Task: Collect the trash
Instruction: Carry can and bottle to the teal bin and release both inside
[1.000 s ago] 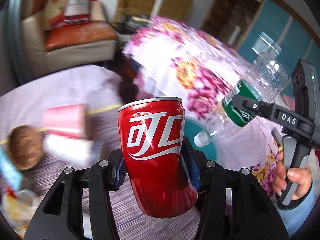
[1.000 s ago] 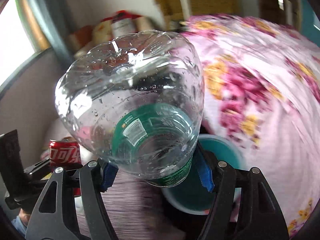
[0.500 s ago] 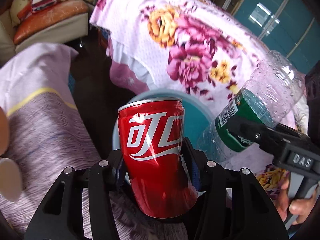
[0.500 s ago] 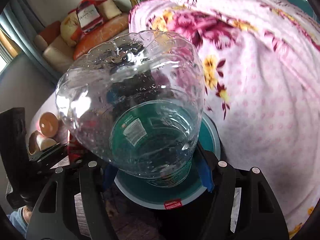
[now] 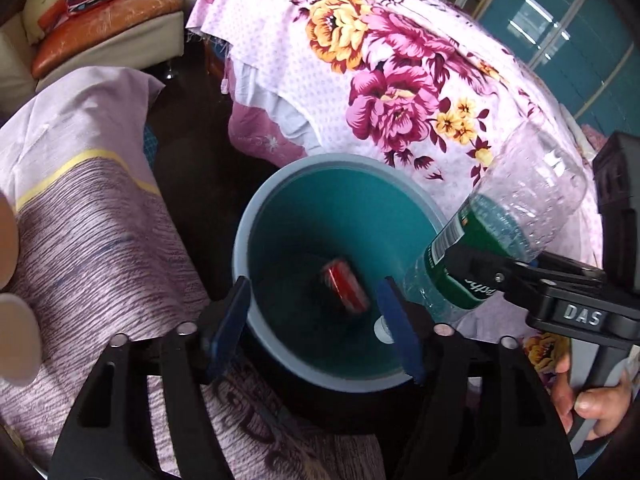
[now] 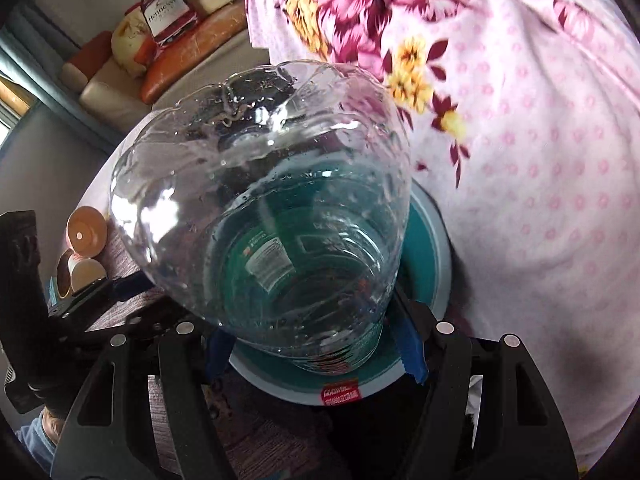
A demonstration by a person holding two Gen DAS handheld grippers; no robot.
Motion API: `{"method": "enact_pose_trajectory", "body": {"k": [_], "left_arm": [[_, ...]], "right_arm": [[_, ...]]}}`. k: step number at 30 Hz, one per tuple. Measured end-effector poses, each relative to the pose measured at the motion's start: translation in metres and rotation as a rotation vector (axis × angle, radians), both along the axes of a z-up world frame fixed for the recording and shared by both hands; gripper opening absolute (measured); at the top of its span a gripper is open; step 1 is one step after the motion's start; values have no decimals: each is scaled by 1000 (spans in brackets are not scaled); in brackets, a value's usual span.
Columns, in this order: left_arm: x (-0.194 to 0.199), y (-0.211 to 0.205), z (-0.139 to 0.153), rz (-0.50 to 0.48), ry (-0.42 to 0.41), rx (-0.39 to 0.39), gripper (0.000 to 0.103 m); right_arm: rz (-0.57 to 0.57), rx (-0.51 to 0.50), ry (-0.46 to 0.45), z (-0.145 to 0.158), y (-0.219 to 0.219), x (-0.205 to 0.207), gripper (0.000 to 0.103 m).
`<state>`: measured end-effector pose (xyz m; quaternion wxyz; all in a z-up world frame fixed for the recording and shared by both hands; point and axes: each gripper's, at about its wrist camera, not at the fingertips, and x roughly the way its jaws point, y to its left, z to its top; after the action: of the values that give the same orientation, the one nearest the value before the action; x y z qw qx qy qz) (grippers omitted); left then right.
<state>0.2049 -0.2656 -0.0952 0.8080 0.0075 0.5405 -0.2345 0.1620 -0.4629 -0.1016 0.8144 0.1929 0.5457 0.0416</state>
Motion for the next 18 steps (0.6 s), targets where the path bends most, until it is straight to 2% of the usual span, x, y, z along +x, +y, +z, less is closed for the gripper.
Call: {"method": "enact_pose_trajectory", "body": {"k": [2,5,7,11,18], "left_arm": [[-5,7,5,15,-13,-9,83],[-11,16,11,27,-13,-22,84],[-14,21,15,37,-13,-31,87],[-21,33,26,51,-27,-44,90],[-35,62,42,86,-48,-52,90]], "right_arm": [[12,10,16,-2,3,0,64],[29,31,53,-4,9,0,66],[23,51,77,-5,11,2,72],[5,37,64,3,16,1,78],[9,-7,40,20,29,-8,79]]}}
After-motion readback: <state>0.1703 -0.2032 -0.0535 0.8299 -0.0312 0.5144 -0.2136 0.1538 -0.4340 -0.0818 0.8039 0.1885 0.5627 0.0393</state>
